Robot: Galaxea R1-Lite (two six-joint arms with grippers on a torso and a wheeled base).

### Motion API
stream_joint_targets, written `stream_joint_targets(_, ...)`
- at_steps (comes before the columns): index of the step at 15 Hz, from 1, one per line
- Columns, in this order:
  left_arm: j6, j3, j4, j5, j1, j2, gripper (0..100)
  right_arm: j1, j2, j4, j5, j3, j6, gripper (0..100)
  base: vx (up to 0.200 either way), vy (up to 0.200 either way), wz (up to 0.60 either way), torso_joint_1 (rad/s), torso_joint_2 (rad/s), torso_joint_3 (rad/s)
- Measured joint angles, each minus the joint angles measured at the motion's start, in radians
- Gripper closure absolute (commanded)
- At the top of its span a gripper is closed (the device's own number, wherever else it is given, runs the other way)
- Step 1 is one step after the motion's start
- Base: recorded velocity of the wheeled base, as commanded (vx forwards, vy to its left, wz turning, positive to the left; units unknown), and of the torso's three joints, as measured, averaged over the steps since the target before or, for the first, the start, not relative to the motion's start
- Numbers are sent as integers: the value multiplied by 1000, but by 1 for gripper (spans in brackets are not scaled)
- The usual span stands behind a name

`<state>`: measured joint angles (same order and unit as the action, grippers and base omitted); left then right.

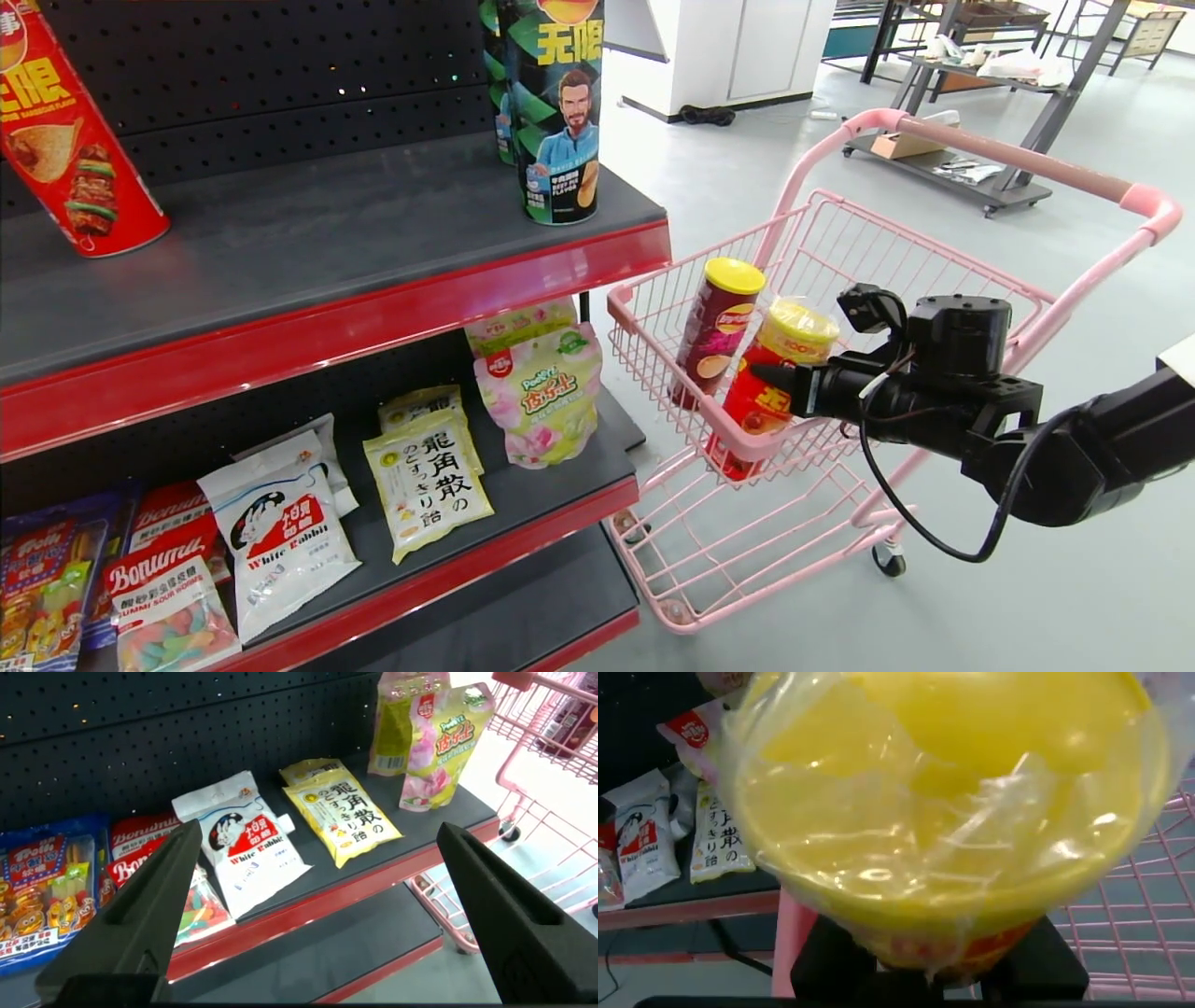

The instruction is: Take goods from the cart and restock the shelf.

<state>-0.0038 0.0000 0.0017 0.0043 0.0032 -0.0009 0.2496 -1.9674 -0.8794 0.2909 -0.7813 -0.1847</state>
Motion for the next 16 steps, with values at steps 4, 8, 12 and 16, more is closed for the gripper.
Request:
stream_joint_targets(4,0,0,0,0,0,0,0,-22,146,49,-16,-16,10,100,0,0,0,0,0,0)
stream_joint_targets(8,-1,0,0,0,0,0,0,-65,385,264,-20,-79,32,100,0,0,0,0,0,0)
stream_joint_targets(12,0,0,0,0,0,0,0,77,646,584,-29,-72,75,100,0,0,0,0,0,0)
stream_joint_targets(16,-1,0,0,0,0,0,0,277,762,717,-17,-47,126,100,0,0,0,0,0,0)
